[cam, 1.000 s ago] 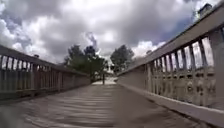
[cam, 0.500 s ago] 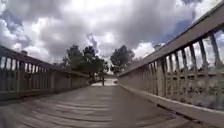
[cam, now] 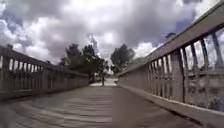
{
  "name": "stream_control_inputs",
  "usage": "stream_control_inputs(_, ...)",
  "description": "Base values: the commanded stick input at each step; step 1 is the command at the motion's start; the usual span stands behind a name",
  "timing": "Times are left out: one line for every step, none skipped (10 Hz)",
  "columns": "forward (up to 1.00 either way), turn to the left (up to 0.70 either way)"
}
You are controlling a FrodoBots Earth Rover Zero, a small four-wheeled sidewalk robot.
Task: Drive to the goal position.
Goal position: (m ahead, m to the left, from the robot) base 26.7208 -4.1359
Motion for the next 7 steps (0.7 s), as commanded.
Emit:
stream_control_inputs(0.85, 0.0)
stream_control_inputs(0.85, 0.0)
stream_control_inputs(0.85, 0.0)
stream_control_inputs(0.85, 0.05)
stream_control_inputs(0.85, 0.26)
stream_control_inputs(0.85, 0.34)
stream_control_inputs(0.85, 0.15)
